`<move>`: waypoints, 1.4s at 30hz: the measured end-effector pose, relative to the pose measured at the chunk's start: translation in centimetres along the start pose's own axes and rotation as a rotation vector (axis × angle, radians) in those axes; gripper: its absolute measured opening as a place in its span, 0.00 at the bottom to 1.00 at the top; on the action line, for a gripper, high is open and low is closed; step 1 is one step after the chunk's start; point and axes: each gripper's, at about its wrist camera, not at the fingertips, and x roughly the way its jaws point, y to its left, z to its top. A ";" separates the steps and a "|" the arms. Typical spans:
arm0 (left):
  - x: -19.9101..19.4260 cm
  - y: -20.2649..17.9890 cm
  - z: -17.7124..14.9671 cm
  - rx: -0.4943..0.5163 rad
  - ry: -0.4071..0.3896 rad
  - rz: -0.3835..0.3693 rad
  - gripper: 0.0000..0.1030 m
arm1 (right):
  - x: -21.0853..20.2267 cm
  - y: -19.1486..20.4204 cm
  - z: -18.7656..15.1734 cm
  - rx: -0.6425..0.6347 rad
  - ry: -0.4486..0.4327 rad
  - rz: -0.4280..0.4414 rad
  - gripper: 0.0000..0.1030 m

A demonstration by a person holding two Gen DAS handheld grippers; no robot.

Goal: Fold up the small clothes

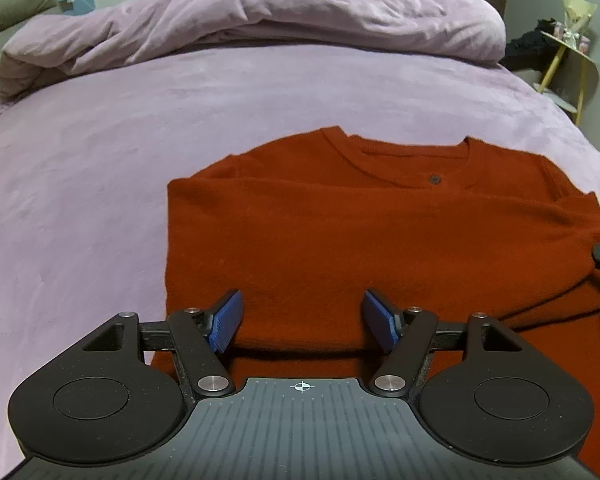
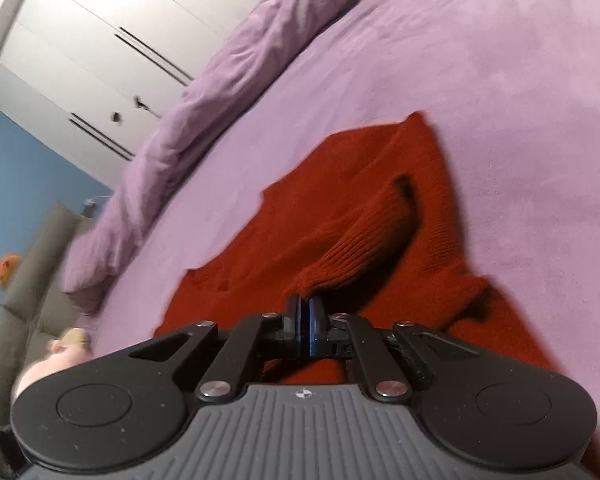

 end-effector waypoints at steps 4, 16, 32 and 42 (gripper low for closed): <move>0.1 -0.2 0.0 0.021 0.006 0.002 0.73 | 1.0 1.0 -1.1 -0.236 -0.002 -0.197 0.00; -7.7 3.0 -6.9 0.050 0.036 -0.049 0.71 | -7.4 0.9 -6.5 -0.375 0.176 -0.089 0.11; -16.5 7.5 -18.9 -0.095 0.194 -0.022 0.71 | -19.2 -3.7 -15.4 -0.278 0.247 -0.186 0.30; -15.4 8.2 -18.6 -0.152 0.241 -0.124 0.56 | -19.4 -3.3 -15.6 -0.335 0.236 -0.276 0.30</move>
